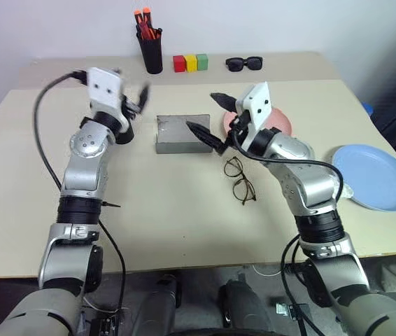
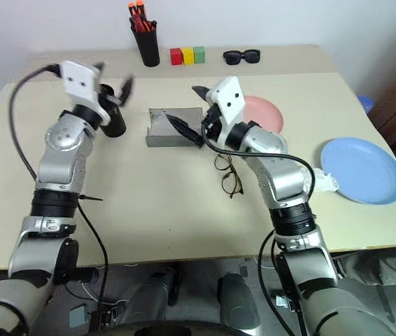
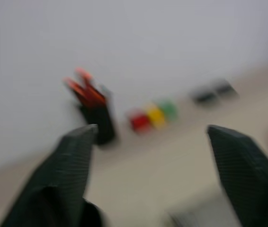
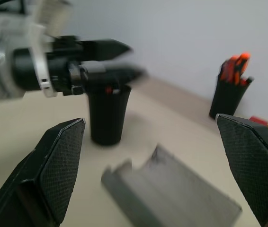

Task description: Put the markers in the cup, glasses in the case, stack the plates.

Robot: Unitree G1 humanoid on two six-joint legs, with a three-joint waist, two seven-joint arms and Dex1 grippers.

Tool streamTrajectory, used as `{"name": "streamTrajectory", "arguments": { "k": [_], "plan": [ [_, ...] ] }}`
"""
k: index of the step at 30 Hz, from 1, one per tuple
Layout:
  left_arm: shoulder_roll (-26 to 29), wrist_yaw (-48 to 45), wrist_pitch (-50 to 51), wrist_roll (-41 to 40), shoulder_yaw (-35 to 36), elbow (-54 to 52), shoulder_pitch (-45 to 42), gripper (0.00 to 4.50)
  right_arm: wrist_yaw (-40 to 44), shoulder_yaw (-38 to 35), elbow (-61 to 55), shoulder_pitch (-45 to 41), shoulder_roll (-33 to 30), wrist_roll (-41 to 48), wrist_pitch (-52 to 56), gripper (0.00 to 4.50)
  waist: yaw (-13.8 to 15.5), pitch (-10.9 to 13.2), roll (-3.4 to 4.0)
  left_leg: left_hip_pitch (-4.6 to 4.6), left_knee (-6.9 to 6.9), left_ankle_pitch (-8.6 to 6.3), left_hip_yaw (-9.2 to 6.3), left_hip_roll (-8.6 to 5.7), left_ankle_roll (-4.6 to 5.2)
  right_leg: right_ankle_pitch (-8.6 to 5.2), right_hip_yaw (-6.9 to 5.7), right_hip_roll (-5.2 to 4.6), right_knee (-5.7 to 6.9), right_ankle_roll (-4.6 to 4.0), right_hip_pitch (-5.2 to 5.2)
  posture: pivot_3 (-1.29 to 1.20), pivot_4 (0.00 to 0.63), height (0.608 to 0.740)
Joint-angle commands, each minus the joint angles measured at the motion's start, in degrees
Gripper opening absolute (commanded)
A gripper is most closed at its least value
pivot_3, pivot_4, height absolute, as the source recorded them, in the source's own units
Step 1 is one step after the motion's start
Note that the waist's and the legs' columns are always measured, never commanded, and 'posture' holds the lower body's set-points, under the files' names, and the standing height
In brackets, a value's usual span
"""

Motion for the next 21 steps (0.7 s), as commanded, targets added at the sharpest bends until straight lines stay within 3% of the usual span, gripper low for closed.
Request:
{"name": "streamTrajectory", "arguments": {
  "k": [1, 8, 18, 21],
  "plan": [
    [1.60, -8.54, 9.41, -1.76, -2.43, 0.50, -2.22, 4.45, 5.52, 0.88, -4.41, 0.92, -4.63, 0.14, 0.67, 4.50, 0.01, 0.01, 0.01, 0.00, 0.00, 0.00, 0.00, 0.00, 0.00, 0.00, 0.00, 0.00, -0.01, 0.00, 0.00, 0.00, 0.150, 0.734],
    [-0.28, -22.36, 7.61, 0.77, -7.79, 16.54, -9.59, 4.45, 12.38, 1.48, -9.95, 6.44, -12.91, 0.63, 2.42, 4.50, 0.33, 0.04, -0.03, -0.04, 0.03, 0.00, -0.04, 0.00, 0.00, -0.01, -0.07, -0.02, -0.08, 0.01, 0.04, 0.00, 0.150, 0.734],
    [-3.41, -32.42, -5.04, 8.87, -13.24, 38.78, -18.21, 4.45, 11.43, -1.51, -18.27, 14.03, -18.10, 1.45, 7.22, 4.50, 0.16, 0.08, -0.09, -0.17, 0.04, -0.03, -0.05, -0.01, 0.04, -0.01, -0.13, -0.07, -0.16, 0.02, -0.01, 0.00, 0.150, 0.734],
    [-4.04, -32.72, -7.05, 9.86, -12.81, 41.62, -19.20, 3.25, 10.70, -2.52, -19.47, 15.33, -18.74, 1.39, 7.88, 4.50, 0.19, 0.08, -0.09, -0.19, 0.06, -0.03, -0.07, -0.01, 0.04, -0.01, -0.14, -0.07, -0.15, 0.02, -0.01, 0.00, 0.150, 0.734]
  ]
}}
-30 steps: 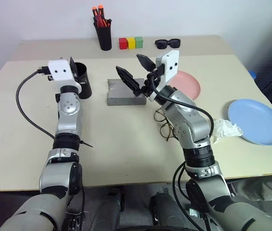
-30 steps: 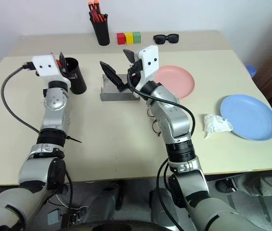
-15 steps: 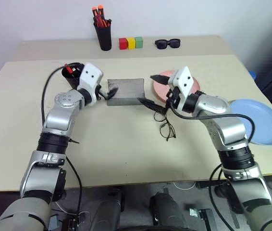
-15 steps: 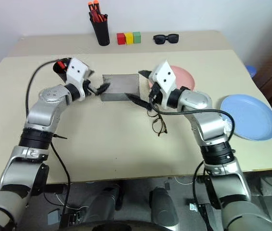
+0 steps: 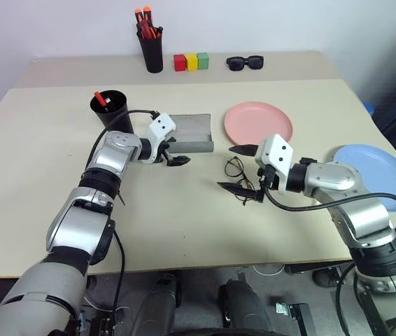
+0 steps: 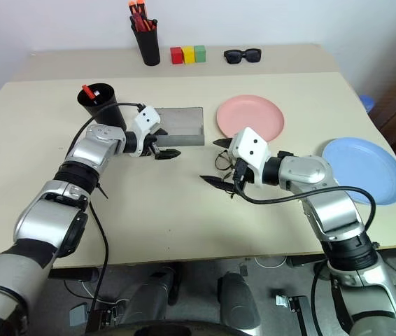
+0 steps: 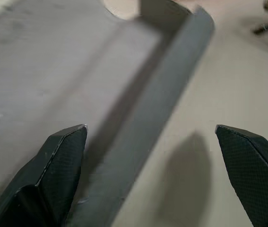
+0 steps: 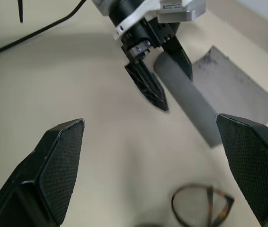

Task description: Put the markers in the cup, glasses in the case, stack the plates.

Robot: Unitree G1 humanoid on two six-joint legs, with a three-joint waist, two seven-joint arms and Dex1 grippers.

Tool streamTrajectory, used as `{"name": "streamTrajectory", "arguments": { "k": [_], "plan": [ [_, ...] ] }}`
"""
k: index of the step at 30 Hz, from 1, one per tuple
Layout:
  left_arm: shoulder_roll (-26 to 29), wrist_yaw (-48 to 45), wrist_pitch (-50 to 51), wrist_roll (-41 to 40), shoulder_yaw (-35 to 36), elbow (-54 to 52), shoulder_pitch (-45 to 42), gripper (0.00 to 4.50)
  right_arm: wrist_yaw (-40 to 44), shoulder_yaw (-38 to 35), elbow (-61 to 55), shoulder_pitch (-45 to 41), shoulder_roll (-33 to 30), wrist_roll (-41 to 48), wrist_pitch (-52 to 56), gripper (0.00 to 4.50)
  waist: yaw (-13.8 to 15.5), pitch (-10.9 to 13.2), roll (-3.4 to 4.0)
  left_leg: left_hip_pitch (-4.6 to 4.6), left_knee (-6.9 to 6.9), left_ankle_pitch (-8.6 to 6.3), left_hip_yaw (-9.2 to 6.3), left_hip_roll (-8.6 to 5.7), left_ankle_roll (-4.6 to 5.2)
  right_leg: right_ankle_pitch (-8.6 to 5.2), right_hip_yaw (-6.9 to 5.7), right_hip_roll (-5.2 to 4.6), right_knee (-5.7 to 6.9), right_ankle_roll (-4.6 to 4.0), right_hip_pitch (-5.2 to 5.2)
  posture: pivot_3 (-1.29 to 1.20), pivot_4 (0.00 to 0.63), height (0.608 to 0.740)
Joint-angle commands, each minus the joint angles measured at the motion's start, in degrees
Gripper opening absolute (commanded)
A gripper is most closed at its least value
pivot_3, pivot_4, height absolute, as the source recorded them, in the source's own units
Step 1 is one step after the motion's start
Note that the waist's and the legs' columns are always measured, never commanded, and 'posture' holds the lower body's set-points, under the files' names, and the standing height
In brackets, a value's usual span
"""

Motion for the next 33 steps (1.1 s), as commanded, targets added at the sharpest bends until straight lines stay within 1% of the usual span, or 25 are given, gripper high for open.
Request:
{"name": "streamTrajectory", "arguments": {
  "k": [1, 3, 5, 6, 7, 12, 15, 18, 21, 24, 26, 29, 30, 33],
  "plan": [
    [-0.35, -1.06, -2.88, 1.18, 0.58, 2.01, -2.29, 2.68, -1.05, -2.51, -3.32, 0.43, -1.00, 0.73, 0.43, 4.50, -0.01, 0.00, 0.00, 0.00, 0.00, 0.00, 0.00, 0.00, 0.00, 0.00, -0.01, 0.00, 0.00, 0.00, 0.00, 0.00, 0.150, 0.734],
    [-0.49, -1.20, -4.38, 1.45, 0.77, 2.74, -2.45, 1.71, -1.31, -2.93, -3.78, 0.99, -1.19, 0.79, 0.65, 4.50, 0.05, 0.00, -0.01, -0.01, 0.01, 0.00, -0.01, 0.00, 0.00, 0.00, -0.01, 0.00, 0.00, 0.00, 0.01, 0.00, 0.150, 0.734],
    [-0.46, -1.87, -7.28, 1.55, 1.04, 2.78, -2.07, 0.63, -1.46, -3.13, -4.13, 1.35, -1.31, 0.90, 0.84, 4.50, 0.10, 0.01, -0.02, -0.01, 0.02, 0.00, -0.01, -0.01, 0.01, 0.00, -0.02, -0.01, 0.00, 0.00, 0.02, 0.00, 0.150, 0.734],
    [-0.33, -3.05, -8.40, 1.26, 1.23, 2.29, -1.59, 0.24, -1.51, -3.21, -4.25, 1.46, -1.34, 0.90, 0.88, 4.50, 0.12, 0.01, -0.03, -0.01, 0.03, 0.00, -0.01, -0.01, 0.01, 0.00, -0.02, -0.01, 0.00, 0.01, 0.02, 0.00, 0.150, 0.734],
    [-0.15, -4.06, -9.75, 1.00, 1.38, 1.59, -1.00, 0.05, -1.54, -3.32, -4.39, 1.58, -1.38, 0.93, 0.93, 4.50, 0.11, 0.02, -0.03, -0.02, 0.03, 0.00, -0.02, -0.01, 0.01, 0.00, -0.02, -0.01, 0.00, 0.01, 0.01, 0.00, 0.150, 0.734],
    [1.98, -8.25, -15.30, 1.25, 1.11, -4.11, 2.77, 0.05, -1.30, -3.40, -4.24, 1.61, -1.70, 1.25, 0.85, 4.50, -0.08, 0.02, -0.03, -0.02, 0.04, 0.00, -0.04, -0.01, 0.01, 0.00, -0.04, -0.01, 0.00, 0.00, 0.02, 0.00, 0.150, 0.734],
    [5.58, -12.93, -15.37, 1.31, 0.38, -11.24, 6.68, 0.05, -0.88, -2.97, -3.89, 1.21, -1.96, 1.26, 0.73, 4.50, -0.25, 0.02, -0.02, -0.02, 0.01, 0.00, -0.04, 0.02, 0.01, 0.00, -0.02, 0.01, 0.01, 0.00, -0.02, 0.00, 0.150, 0.734],
    [9.16, -17.55, -11.09, -0.75, 0.78, -20.44, 11.20, 0.05, -0.59, -2.85, -4.04, 1.20, -2.11, 1.66, 1.09, 4.50, -0.15, 0.02, -0.01, -0.01, 0.00, 0.00, -0.03, 0.03, 0.01, 0.00, 0.00, 0.01, 0.02, -0.01, -0.02, 0.00, 0.150, 0.734],
    [14.30, -21.97, -4.07, -4.54, 1.46, -35.53, 19.29, 0.05, -1.09, -2.80, -3.47, 1.10, -1.76, 2.84, 4.08, 4.50, -0.13, 0.02, -0.01, -0.01, 0.02, 0.00, -0.05, 0.02, 0.01, 0.00, 0.01, -0.03, 0.00, -0.01, 0.02, 0.00, 0.150, 0.734],
    [17.93, -22.71, 1.59, -6.11, 1.17, -47.44, 26.02, 0.05, -1.36, -3.23, -2.41, 0.87, -1.16, 5.16, 8.19, 4.50, -0.07, 0.02, 0.02, -0.01, 0.02, -0.01, -0.07, 0.04, 0.02, -0.01, 0.05, -0.11, -0.02, -0.03, 0.02, 0.00, 0.150, 0.734],
    [18.41, -21.82, 6.42, -7.37, 1.47, -51.86, 27.91, 0.05, -2.05, -2.96, -1.39, 0.17, -1.57, 5.30, 11.19, 4.50, 0.37, 0.02, 0.03, 0.01, 0.03, -0.01, -0.12, 0.04, 0.02, -0.01, 0.03, -0.12, -0.01, -0.04, 0.06, 0.00, 0.150, 0.734],
    [17.84, -19.68, 11.11, -8.33, 1.99, -55.66, 29.19, 0.92, -3.04, -2.25, 1.08, -1.44, -2.27, 4.23, 14.24, 4.50, 0.96, 0.02, 0.03, 0.02, 0.10, -0.01, -0.13, 0.03, 0.02, -0.01, 0.01, -0.12, -0.03, -0.05, 0.11, 0.00, 0.150, 0.734],
    [17.67, -18.61, 10.49, -7.83, 1.98, -56.46, 29.70, 1.36, -3.49, -2.27, 1.98, -2.12, -2.17, 4.19, 15.44, 4.50, 1.17, 0.03, 0.04, 0.02, 0.10, -0.01, -0.13, 0.03, 0.02, -0.01, 0.01, -0.12, -0.04, -0.05, 0.10, 0.00, 0.150, 0.734],
    [16.78, -15.42, 8.74, -7.75, 2.82, -57.87, 30.77, 2.86, -5.47, -2.55, 4.41, -4.31, -1.46, 4.55, 20.43, 4.50, 1.35, 0.03, 0.04, 0.02, 0.06, -0.02, -0.10, 0.03, 0.03, -0.01, 0.03, -0.15, -0.05, -0.06, 0.07, 0.00, 0.150, 0.734]
  ]
}}
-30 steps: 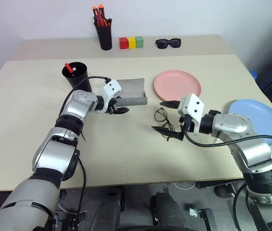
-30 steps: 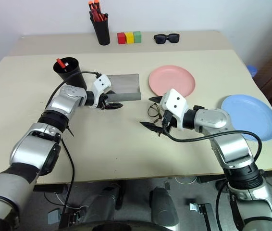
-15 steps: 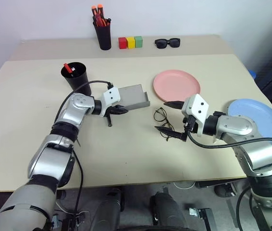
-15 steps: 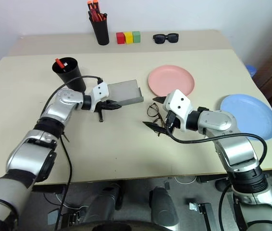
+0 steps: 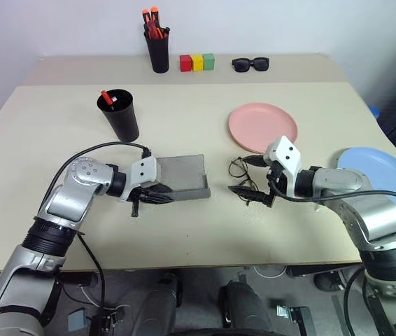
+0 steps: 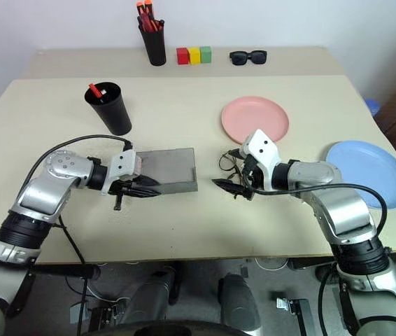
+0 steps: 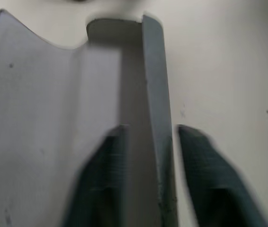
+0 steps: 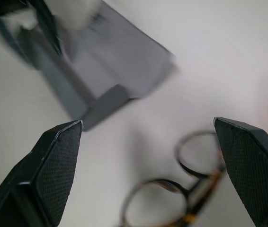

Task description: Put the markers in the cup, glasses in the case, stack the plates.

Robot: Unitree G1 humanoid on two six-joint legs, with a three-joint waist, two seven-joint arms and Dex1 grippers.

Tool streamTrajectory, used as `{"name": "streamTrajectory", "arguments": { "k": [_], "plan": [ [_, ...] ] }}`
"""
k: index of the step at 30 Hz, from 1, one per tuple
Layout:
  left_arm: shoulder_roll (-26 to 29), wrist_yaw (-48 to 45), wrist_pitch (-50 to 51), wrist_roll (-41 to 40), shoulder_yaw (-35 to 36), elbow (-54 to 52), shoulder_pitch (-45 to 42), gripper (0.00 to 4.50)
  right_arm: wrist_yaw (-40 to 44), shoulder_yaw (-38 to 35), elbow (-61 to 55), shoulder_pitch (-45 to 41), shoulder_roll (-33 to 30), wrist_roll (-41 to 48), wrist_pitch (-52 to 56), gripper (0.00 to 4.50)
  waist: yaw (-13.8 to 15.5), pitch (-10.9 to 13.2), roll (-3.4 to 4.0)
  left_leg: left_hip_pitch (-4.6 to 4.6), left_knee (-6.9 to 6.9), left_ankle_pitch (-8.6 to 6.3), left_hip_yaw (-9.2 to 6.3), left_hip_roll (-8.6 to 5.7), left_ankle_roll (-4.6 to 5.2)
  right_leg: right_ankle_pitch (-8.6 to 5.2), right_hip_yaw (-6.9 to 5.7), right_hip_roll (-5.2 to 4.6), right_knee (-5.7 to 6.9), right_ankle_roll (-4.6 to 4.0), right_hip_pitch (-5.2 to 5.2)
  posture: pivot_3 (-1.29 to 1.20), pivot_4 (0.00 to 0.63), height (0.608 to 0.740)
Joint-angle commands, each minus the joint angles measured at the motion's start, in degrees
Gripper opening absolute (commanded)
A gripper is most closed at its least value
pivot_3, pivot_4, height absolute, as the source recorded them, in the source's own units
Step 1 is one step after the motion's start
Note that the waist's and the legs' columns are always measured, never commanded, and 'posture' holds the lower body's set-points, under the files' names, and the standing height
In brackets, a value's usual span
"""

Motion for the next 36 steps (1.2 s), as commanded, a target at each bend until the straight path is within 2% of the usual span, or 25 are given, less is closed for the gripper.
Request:
{"name": "streamTrajectory", "arguments": {
  "k": [1, 5, 9, 16, 24, 27, 30, 34, 35, 36],
  "plan": [
    [-0.92, 3.45, -1.15, -1.06, 2.09, -2.72, 0.57, 2.86, -2.38, -1.23, 1.53, -2.69, 0.54, 0.90, 5.08, 4.50, 0.07, 0.00, 0.00, -0.01, -0.02, 0.00, 0.00, 0.00, 0.00, 0.00, 0.00, 0.00, 0.00, 0.00, -0.02, 0.00, 0.150, 0.734],
    [-1.26, 7.42, -3.84, -2.21, 5.38, -4.54, 2.50, 2.86, -4.50, -2.69, 2.87, -3.72, 2.31, 2.54, 9.69, 4.50, -0.15, 0.00, 0.00, -0.01, -0.03, 0.00, 0.00, 0.00, 0.00, 0.00, 0.00, 0.01, 0.00, 0.00, -0.04, 0.00, 0.150, 0.734],
    [0.10, 11.42, -2.89, -4.45, 10.51, -13.02, 10.99, 2.86, -6.94, -3.92, 3.69, -3.71, 3.52, 4.27, 16.21, 4.50, -0.19, 0.01, 0.04, -0.02, -0.08, -0.01, 0.06, 0.01, 0.01, 0.00, 0.06, -0.02, -0.01, 0.00, -0.08, 0.00, 0.150, 0.734],
    [2.59, 15.14, 1.55, -5.73, 11.98, -24.00, 22.09, 2.86, -10.09, -7.64, 7.12, -6.60, 5.98, 7.35, 24.06, 4.50, 0.24, 0.03, 0.09, -0.01, -0.04, -0.01, 0.06, 0.00, 0.01, 0.01, 0.09, -0.05, -0.04, -0.03, -0.04, 0.00, 0.150, 0.734],
    [4.08, 17.65, 3.70, -6.68, 13.36, -29.02, 27.17, 2.86, -11.45, -7.67, 10.60, -8.35, 5.67, 7.43, 26.50, 4.50, 0.22, 0.04, 0.13, -0.01, -0.08, -0.02, 0.08, 0.01, 0.01, -0.01, 0.11, -0.05, -0.10, -0.06, -0.05, 0.00, 0.150, 0.734],
    [4.34, 18.23, 3.96, -7.30, 13.52, -29.70, 27.45, 2.94, -11.54, -7.23, 11.00, -8.60, 5.39, 7.28, 26.81, 3.64, 0.22, 0.06, 0.16, -0.02, -0.08, -0.02, 0.08, 0.02, 0.02, -0.01, 0.10, -0.05, -0.10, -0.07, -0.06, 0.00, 0.150, 0.734],
    [4.57, 18.86, 4.40, -7.95, 13.55, -30.21, 27.45, 2.94, -11.52, -6.93, 11.30, -8.99, 5.35, 7.27, 27.23, 2.32, 0.22, 0.06, 0.16, -0.02, -0.08, -0.02, 0.10, 0.02, 0.02, -0.01, 0.10, -0.05, -0.11, -0.06, -0.06, 0.00, 0.150, 0.734],
    [4.68, 19.54, 4.31, -8.38, 13.65, -30.47, 27.45, 2.94, -11.77, -7.01, 11.32, -9.89, 6.06, 7.65, 27.71, 0.26, 0.21, 0.06, 0.16, -0.02, -0.09, -0.02, 0.10, 0.02, 0.02, -0.01, 0.08, -0.05, -0.11, -0.07, -0.06, 0.00, 0.150, 0.734],
    [4.64, 19.77, 4.11, -8.39, 13.83, -30.55, 27.50, 2.94, -11.79, -6.93, 11.14, -9.98, 6.15, 7.74, 27.88, 0.04, 0.21, 0.06, 0.16, -0.02, -0.09, -0.02, 0.10, 0.02, 0.02, -0.01, 0.08, -0.05, -0.12, -0.07, -0.06, 0.00, 0.150, 0.734],
    [4.54, 20.05, 3.94, -8.44, 14.06, -30.57, 27.47, 2.94, -11.78, -6.85, 10.95, -10.02, 6.15, 7.81, 28.03, 0.04, 0.22, 0.06, 0.16, -0.02, -0.09, -0.02, 0.10, 0.02, 0.02, -0.01, 0.08, -0.05, -0.12, -0.07, -0.06, 0.00, 0.150, 0.734]
  ]
}}
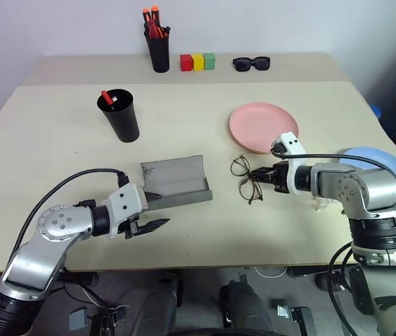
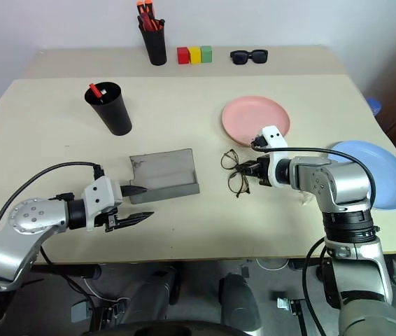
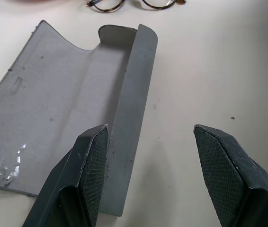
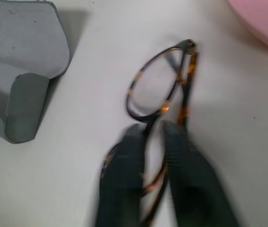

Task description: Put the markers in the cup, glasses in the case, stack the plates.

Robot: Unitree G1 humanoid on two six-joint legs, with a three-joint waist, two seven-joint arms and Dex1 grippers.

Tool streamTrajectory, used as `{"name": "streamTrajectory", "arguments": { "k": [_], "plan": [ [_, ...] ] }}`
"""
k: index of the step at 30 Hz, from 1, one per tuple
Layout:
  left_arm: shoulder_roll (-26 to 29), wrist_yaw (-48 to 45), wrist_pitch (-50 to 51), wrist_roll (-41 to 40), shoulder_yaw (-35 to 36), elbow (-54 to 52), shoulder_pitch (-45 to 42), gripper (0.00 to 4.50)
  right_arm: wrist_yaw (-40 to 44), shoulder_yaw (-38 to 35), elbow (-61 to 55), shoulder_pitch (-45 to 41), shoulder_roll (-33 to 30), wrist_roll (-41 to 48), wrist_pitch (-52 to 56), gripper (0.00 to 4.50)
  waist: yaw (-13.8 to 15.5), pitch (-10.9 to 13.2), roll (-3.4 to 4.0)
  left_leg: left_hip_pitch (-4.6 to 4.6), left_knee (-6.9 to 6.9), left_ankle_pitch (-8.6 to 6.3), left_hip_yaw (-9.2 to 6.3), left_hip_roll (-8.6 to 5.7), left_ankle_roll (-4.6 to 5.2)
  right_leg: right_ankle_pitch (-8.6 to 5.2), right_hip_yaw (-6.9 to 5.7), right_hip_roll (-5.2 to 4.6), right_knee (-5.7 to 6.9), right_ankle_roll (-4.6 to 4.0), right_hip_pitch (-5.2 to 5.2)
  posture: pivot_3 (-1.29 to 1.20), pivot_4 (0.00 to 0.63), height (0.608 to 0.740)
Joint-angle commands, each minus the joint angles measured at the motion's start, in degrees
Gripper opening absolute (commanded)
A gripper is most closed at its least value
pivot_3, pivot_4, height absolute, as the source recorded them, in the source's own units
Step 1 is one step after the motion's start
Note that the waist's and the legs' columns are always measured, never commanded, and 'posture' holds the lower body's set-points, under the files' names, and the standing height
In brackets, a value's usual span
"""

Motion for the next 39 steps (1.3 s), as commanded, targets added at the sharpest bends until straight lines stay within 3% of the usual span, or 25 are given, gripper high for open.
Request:
{"name": "streamTrajectory", "arguments": {
  "k": [1, 14, 18, 21, 24, 29, 39],
  "plan": [
    [0.12, 1.10, -0.42, -1.65, 2.50, -2.16, 0.17, 2.94, -0.18, -0.32, -1.36, -1.20, 0.24, 1.01, 0.64, 0.04, 0.01, 0.00, 0.00, 0.00, 0.00, 0.00, 0.00, 0.00, 0.00, 0.00, 0.00, 0.00, 0.00, 0.00, 0.00, 0.00, 0.150, 0.734],
    [0.58, 4.62, -3.63, -3.00, 9.73, -0.17, -1.43, 2.94, 2.25, 3.20, -4.13, -3.44, -3.22, -0.34, -4.75, 0.04, -0.14, 0.02, 0.03, -0.02, -0.03, 0.00, 0.05, 0.02, 0.00, -0.01, 0.01, 0.00, -0.02, -0.02, -0.05, 0.00, 0.150, 0.734],
    [3.18, 1.87, -3.24, -4.76, 18.21, -0.71, 6.98, 2.94, 6.53, 8.01, -9.66, -3.61, -6.41, -1.73, -10.55, 0.04, -0.59, 0.04, 0.07, -0.08, -0.07, -0.04, 0.13, 0.05, 0.04, -0.01, 0.07, 0.00, -0.07, -0.02, -0.13, 0.00, 0.150, 0.734],
    [3.66, 0.06, -4.81, -5.14, 18.92, -3.88, 13.21, 2.94, 6.42, 9.37, -8.53, -4.28, -7.56, -3.19, -11.12, 0.04, -0.25, 0.07, 0.11, -0.07, -0.07, -0.06, 0.19, 0.07, 0.08, -0.02, 0.09, -0.02, -0.10, -0.04, -0.12, 0.00, 0.150, 0.734],
    [3.46, -0.38, -5.13, -5.78, 18.77, -6.05, 15.85, 2.94, 6.46, 10.22, -7.81, -4.76, -8.36, -4.54, -11.35, 0.88, 0.25, 0.08, 0.13, -0.11, -0.03, -0.08, 0.20, 0.06, 0.07, -0.13, 0.12, -0.10, -0.20, -0.24, -0.16, 0.00, 0.150, 0.734],
    [1.59, 0.78, -4.19, -6.75, 15.18, -10.72, 19.04, 2.94, 5.32, 12.93, -8.52, -3.59, -10.50, -8.04, -10.99, 3.26, 0.11, 0.09, 0.15, -0.12, -0.03, -0.19, 0.33, 0.06, 0.06, -0.20, 0.08, -0.24, -0.44, -0.36, -0.14, 0.00, 0.150, 0.734],
    [-1.26, 4.88, -4.33, -5.08, 7.52, -11.07, 16.44, 2.94, 3.68, 16.61, -10.02, -1.32, -12.37, -14.35, -12.45, 3.26, 0.08, 0.11, 0.23, -0.22, -0.04, -0.18, 0.48, 0.07, 0.24, -0.17, 0.09, -0.21, -0.57, -0.31, -0.05, 0.00, 0.150, 0.734]
  ]
}}
